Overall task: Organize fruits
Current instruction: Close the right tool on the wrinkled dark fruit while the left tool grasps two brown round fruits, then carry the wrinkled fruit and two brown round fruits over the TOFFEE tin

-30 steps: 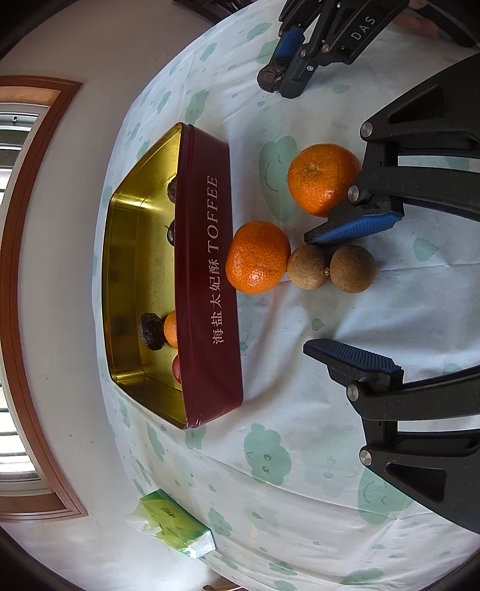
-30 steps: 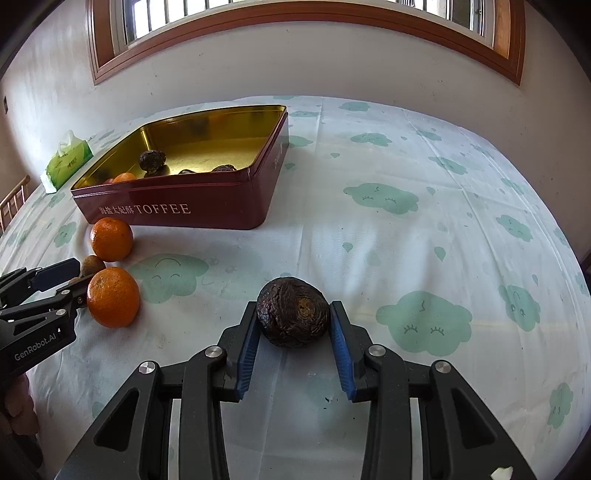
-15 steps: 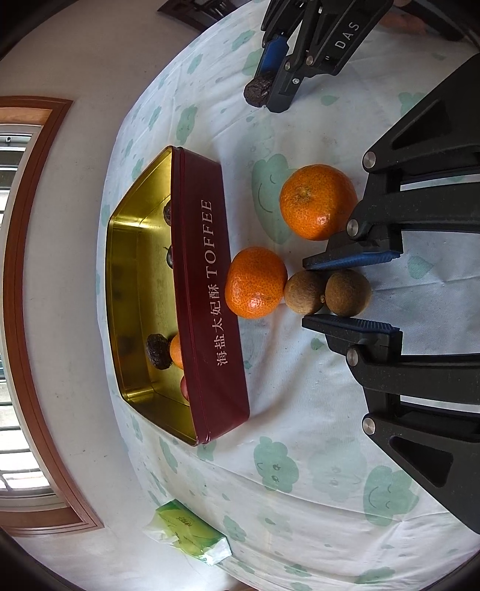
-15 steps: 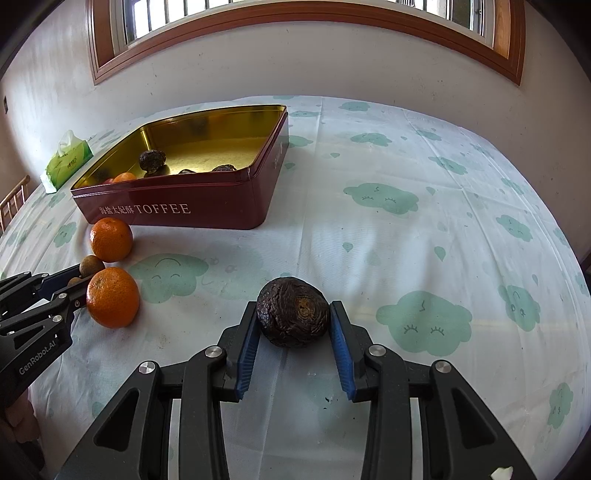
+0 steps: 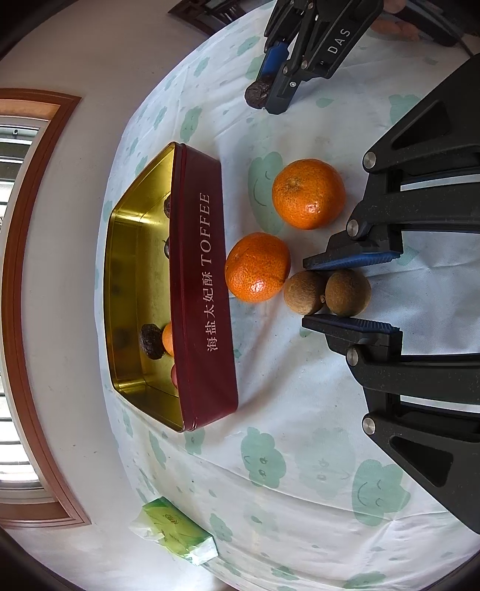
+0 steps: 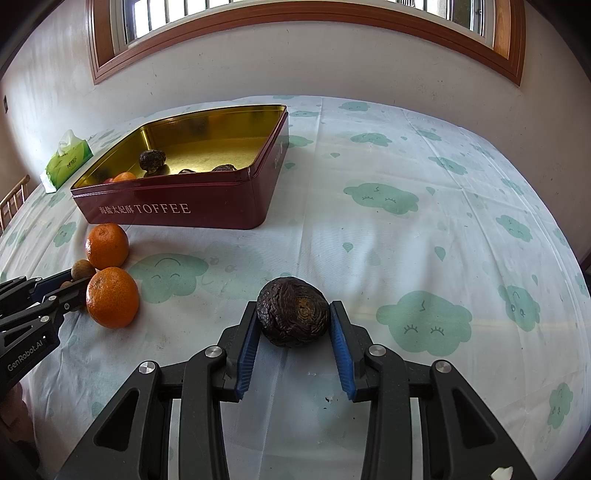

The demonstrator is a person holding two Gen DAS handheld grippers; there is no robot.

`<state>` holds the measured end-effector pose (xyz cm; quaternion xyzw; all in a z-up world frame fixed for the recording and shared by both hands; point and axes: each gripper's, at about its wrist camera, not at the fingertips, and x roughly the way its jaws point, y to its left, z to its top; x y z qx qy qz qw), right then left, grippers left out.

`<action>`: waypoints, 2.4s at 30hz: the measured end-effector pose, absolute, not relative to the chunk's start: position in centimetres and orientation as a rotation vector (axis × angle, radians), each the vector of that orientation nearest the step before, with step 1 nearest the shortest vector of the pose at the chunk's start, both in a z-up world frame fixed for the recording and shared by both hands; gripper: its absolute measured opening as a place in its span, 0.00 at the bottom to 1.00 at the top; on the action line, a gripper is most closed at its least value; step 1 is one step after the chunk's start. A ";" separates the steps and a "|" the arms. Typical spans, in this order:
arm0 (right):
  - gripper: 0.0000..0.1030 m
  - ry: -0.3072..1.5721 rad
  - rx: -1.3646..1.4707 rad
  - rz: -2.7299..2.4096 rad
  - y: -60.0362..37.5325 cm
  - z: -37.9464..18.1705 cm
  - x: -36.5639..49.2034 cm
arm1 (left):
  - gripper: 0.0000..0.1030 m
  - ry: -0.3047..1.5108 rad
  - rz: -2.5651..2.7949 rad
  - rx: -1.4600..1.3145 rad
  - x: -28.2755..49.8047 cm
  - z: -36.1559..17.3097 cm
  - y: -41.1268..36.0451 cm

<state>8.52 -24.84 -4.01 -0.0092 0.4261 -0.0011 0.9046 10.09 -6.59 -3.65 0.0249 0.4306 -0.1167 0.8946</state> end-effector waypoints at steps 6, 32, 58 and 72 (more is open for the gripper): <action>0.34 0.880 -0.019 -0.003 -24.8 -4.0 8.6 | 0.24 0.896 -0.255 0.031 9.9 -3.4 -5.6; 0.33 0.897 -0.007 -0.010 -24.6 -3.7 8.2 | 0.24 0.884 -0.224 0.012 10.1 -2.6 -3.8; 0.33 0.875 -0.037 0.032 -22.2 -1.9 7.6 | 0.24 0.871 -0.196 -0.009 10.0 -2.3 -2.5; 0.33 0.844 -0.040 0.066 -21.2 -0.3 8.0 | 0.24 0.850 -0.198 -0.004 10.6 -1.4 -2.3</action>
